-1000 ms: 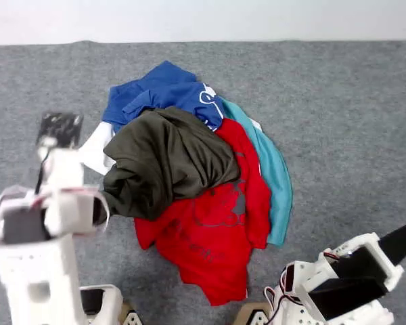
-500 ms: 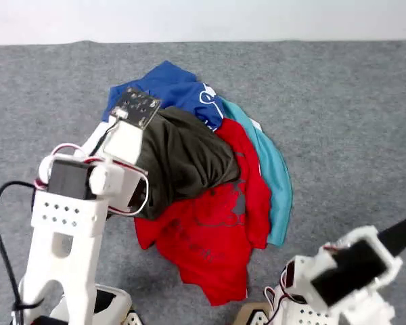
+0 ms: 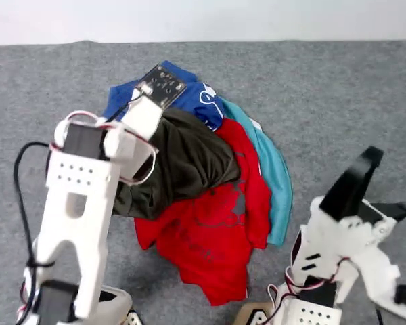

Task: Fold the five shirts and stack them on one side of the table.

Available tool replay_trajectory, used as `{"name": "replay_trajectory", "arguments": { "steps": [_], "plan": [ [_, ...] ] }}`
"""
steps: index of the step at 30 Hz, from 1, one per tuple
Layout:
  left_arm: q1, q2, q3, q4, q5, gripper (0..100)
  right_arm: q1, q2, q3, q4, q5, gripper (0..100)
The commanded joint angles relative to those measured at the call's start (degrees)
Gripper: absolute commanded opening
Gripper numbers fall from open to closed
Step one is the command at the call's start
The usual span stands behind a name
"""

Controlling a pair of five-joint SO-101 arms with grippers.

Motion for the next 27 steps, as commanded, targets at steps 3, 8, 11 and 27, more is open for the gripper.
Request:
{"name": "replay_trajectory", "arguments": {
  "steps": [3,8,11,27],
  "plan": [
    [-0.2,4.9,-6.3,-0.8,-0.4,24,4.2,0.4,0.2,11.1,-0.3,85.8],
    [-0.2,11.1,-7.3,-1.1,-0.6,31,7.2,0.4,0.2,23.7,-0.3,85.8],
    [-0.2,17.1,-7.5,-3.7,-0.6,32,9.2,0.4,0.2,30.0,-0.4,85.8],
    [-0.2,43.6,-10.5,-9.5,-0.8,15,10.3,0.4,0.2,47.2,-0.5,85.8]
  ]
}}
